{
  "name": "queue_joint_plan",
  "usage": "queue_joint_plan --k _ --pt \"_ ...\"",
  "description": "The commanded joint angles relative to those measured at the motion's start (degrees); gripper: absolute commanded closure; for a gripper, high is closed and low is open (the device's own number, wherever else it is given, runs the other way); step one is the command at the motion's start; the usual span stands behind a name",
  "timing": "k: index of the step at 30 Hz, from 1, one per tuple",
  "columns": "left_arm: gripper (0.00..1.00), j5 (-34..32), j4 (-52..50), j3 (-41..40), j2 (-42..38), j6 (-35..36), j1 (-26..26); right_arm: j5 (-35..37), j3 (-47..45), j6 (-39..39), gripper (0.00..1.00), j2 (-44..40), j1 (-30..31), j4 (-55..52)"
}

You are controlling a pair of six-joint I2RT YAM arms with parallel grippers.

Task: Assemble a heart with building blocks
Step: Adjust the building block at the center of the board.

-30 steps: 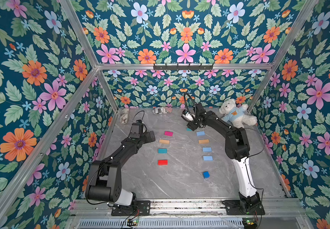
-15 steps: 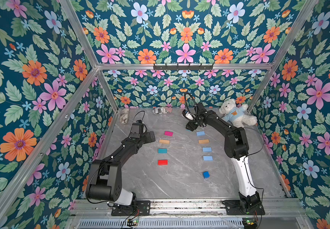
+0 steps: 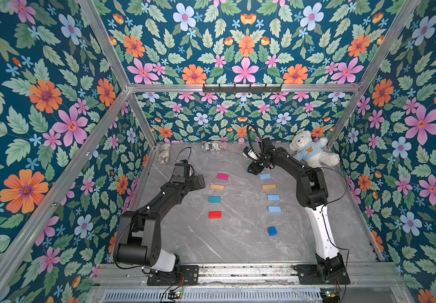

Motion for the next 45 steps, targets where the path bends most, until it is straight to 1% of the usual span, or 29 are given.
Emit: queue_joint_plan --k 1,3,5,8,14,19,25,29,33,39,45 --pt "0.0 -0.4 -0.3 0.1 0.0 0.8 0.0 -1.8 0.4 0.1 0.25 0.6 0.0 0.6" --pt "0.0 -0.4 -0.2 0.3 0.2 0.7 0.0 -1.8 0.3 0.4 0.32 1.1 0.0 0.4" --pt "0.0 -0.3 -0.2 0.4 0.4 0.6 0.0 -1.7 -0.1 0.6 0.41 1.3 0.2 0.2" --pt "0.0 -0.4 -0.2 0.7 0.6 0.7 0.0 -1.5 -0.8 0.9 0.48 1.4 0.5 0.6" --pt "0.0 -0.4 0.0 0.8 1.0 1.0 0.0 -1.0 -0.9 2.0 0.66 1.8 1.2 1.2" --pt "0.0 -0.3 0.6 0.5 1.1 0.8 0.0 -1.2 -0.8 3.6 0.75 1.7 1.7 0.9" --pt "0.0 0.2 1.4 0.1 1.4 0.3 0.0 -2.0 -2.4 7.3 0.77 0.8 2.5 0.8" --pt "0.0 0.6 1.7 0.1 1.5 0.1 0.0 -2.0 -9.3 10.0 0.76 -3.2 3.0 5.8" --pt "0.0 0.9 1.8 0.0 1.5 0.2 0.0 -1.2 -14.7 10.6 0.76 -6.4 3.6 8.8" --pt "0.0 1.6 1.9 -0.2 1.4 0.2 0.0 0.6 -18.1 11.2 0.76 -8.4 4.3 11.0" --pt "0.0 1.7 1.9 -0.7 0.7 0.3 0.0 4.1 -18.1 12.2 0.74 -8.8 5.3 12.9"
